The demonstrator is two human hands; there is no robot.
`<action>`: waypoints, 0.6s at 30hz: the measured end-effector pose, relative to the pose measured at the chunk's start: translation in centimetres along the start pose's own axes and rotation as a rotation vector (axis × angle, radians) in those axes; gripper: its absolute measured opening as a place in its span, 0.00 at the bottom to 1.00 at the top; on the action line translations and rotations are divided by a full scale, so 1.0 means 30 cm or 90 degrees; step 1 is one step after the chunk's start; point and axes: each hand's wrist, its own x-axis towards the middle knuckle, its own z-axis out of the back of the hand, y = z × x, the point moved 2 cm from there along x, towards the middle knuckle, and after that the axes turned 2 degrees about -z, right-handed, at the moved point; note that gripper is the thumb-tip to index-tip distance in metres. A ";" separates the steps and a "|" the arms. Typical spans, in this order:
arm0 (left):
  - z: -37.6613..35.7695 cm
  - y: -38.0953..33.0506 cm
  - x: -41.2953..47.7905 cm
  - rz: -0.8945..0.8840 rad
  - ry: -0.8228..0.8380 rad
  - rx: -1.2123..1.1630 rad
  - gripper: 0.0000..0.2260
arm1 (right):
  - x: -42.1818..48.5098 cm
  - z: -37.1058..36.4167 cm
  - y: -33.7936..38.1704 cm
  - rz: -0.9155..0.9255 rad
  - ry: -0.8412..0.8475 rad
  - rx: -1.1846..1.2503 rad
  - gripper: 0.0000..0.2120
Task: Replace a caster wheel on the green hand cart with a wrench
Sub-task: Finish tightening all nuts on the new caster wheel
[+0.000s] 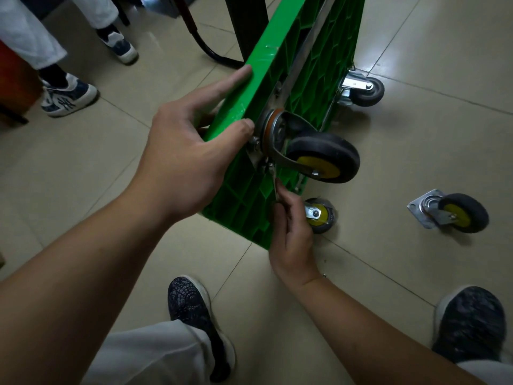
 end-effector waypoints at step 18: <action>-0.004 0.006 0.001 -0.006 0.006 -0.010 0.24 | -0.022 -0.010 0.029 0.040 0.015 -0.030 0.17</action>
